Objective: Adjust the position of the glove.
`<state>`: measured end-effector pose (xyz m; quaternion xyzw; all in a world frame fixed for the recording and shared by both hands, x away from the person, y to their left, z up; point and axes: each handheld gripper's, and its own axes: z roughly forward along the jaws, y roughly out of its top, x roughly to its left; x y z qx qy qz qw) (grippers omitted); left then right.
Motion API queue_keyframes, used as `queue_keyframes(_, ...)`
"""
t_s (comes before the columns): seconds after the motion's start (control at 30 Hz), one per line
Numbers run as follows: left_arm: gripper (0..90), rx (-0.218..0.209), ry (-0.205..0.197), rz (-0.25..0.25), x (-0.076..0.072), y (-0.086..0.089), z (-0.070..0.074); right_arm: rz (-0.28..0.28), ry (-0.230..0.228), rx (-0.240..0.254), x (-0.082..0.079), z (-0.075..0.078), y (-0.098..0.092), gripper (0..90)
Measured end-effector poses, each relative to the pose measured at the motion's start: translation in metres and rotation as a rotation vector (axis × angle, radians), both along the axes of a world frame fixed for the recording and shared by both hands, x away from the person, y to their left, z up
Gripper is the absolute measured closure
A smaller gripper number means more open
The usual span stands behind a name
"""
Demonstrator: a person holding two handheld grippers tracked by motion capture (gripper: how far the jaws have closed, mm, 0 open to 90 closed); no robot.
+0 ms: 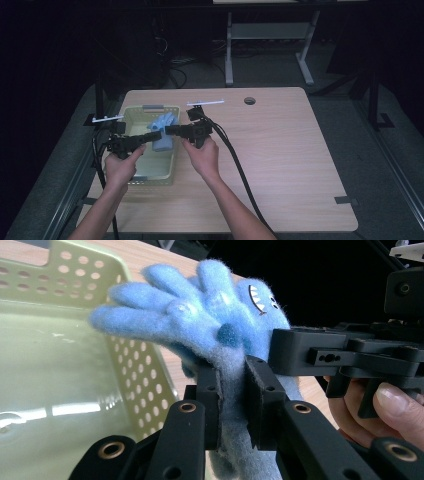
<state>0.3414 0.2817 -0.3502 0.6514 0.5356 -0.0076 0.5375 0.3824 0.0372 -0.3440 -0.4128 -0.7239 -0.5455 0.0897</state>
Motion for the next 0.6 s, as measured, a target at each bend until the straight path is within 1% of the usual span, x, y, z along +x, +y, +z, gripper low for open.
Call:
queue_keyframes(0.03,78.0,0.000,0.001,0.002,0.000,0.002,0.000,0.000,0.007,0.000,0.000,0.000,0.002,82.2)
queue_keyframes(0.07,78.0,-0.002,0.001,0.004,0.000,0.003,-0.001,0.004,-0.001,-0.001,0.001,-0.001,0.003,82.3)
queue_keyframes(0.1,77.9,-0.002,0.007,0.009,-0.001,0.004,-0.001,0.005,0.007,0.002,0.000,-0.001,0.005,82.3)
queue_keyframes(0.13,77.9,-0.001,0.008,0.009,-0.001,0.006,-0.002,0.007,-0.002,0.002,0.001,-0.001,0.007,82.4)
queue_keyframes(0.17,78.0,-0.002,0.009,0.010,-0.001,0.007,-0.002,0.010,0.003,0.000,0.001,-0.001,0.009,82.4)
queue_keyframes(0.2,77.9,-0.003,0.016,0.012,-0.001,0.009,-0.003,0.012,-0.004,0.003,0.002,-0.001,0.011,82.5)
queue_keyframes(0.33,77.9,-0.005,0.021,0.018,-0.001,0.014,-0.006,0.014,-0.003,-0.002,0.003,-0.003,0.018,82.8)
queue_keyframes(0.4,77.9,0.001,0.023,0.018,-0.001,0.017,-0.007,0.019,-0.002,-0.001,0.004,-0.004,0.021,82.8)
queue_keyframes(0.43,77.9,-0.004,0.030,0.025,-0.002,0.018,-0.007,0.018,0.010,0.002,0.003,-0.004,0.023,82.9)
queue_keyframes(0.53,77.9,-0.003,0.033,0.032,-0.002,0.022,-0.009,0.024,0.010,0.001,0.005,-0.006,0.027,83.0)
queue_keyframes(0.6,77.9,0.001,0.036,0.031,-0.001,0.025,-0.010,0.024,0.022,0.004,0.005,-0.007,0.030,83.1)
